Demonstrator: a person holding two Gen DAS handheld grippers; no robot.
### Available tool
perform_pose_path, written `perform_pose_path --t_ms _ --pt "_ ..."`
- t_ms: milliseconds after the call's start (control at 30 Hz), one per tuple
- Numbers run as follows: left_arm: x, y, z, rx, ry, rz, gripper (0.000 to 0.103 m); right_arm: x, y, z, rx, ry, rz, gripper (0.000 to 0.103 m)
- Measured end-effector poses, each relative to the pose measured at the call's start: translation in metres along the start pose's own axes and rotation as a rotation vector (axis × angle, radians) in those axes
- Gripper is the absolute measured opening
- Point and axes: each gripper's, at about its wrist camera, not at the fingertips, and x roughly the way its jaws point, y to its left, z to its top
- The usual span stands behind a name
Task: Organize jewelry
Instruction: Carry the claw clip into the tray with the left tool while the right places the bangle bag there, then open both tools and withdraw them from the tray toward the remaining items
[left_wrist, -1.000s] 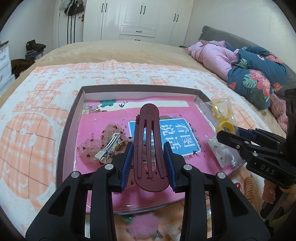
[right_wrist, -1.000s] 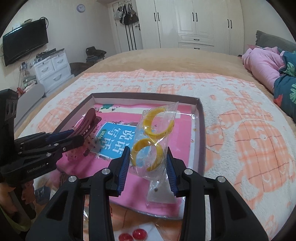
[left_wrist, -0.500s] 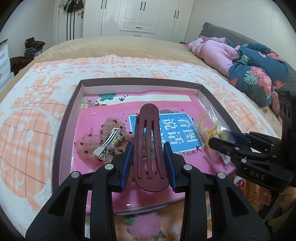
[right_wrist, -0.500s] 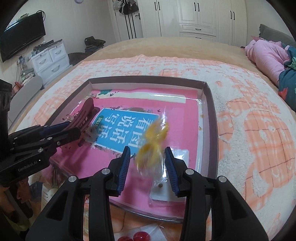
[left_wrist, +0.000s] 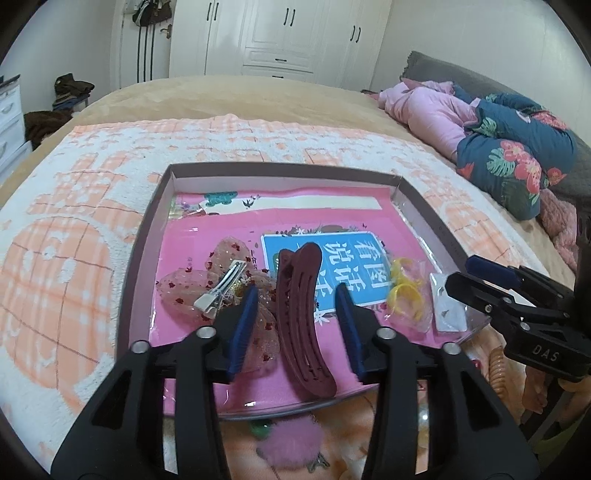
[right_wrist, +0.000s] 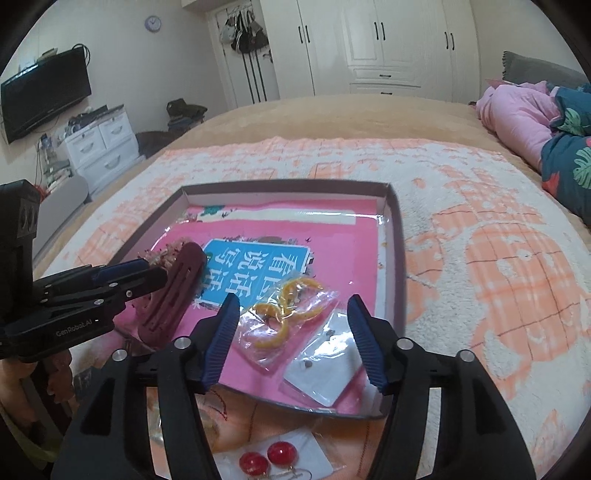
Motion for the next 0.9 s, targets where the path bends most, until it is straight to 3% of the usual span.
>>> perform_pose_path --t_ms 533,900 --pt "-0.067 -0.004 0.005 -0.026 -0.169 0.042 0.079 -0.047 -0.013 -0.009 0.040 -0.096 -0.020 0.077" --pt "-0.095 -0.011 -0.004 -0.038 -0.217 0.047 0.091 -0.078 -0.010 -0.018 0.035 -0.139 -0.001 0.084"
